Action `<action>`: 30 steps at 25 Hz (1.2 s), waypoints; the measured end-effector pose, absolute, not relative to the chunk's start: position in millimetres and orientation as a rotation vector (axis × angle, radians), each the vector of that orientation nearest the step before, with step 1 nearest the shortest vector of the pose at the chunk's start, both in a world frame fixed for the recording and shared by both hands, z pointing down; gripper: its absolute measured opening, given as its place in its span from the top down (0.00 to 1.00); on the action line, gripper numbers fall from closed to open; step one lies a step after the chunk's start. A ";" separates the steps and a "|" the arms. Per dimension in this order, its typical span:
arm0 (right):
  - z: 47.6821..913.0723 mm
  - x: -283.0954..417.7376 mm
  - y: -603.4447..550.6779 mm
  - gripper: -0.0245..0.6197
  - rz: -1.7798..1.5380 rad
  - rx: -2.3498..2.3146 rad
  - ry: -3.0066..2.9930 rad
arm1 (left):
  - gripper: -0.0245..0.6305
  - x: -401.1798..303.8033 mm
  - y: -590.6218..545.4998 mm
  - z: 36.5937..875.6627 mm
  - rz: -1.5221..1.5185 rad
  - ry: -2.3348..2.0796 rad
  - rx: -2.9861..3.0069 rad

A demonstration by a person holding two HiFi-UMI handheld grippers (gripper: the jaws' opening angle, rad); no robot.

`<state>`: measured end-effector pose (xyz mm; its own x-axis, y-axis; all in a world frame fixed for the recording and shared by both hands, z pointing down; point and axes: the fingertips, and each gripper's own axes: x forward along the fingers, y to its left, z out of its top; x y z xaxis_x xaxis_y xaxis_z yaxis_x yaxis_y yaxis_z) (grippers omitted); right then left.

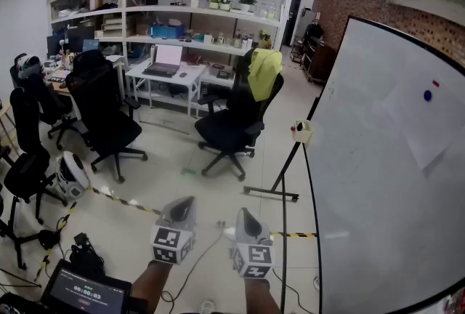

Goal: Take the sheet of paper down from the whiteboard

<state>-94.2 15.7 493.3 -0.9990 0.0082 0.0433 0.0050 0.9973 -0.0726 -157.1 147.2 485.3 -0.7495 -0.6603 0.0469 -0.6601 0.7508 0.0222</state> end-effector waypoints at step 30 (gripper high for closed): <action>373.0 -54.2 -306.6 0.94 -0.148 1.134 -3.113 | 0.96 -189.4 -301.0 354.8 -0.262 -2.319 2.408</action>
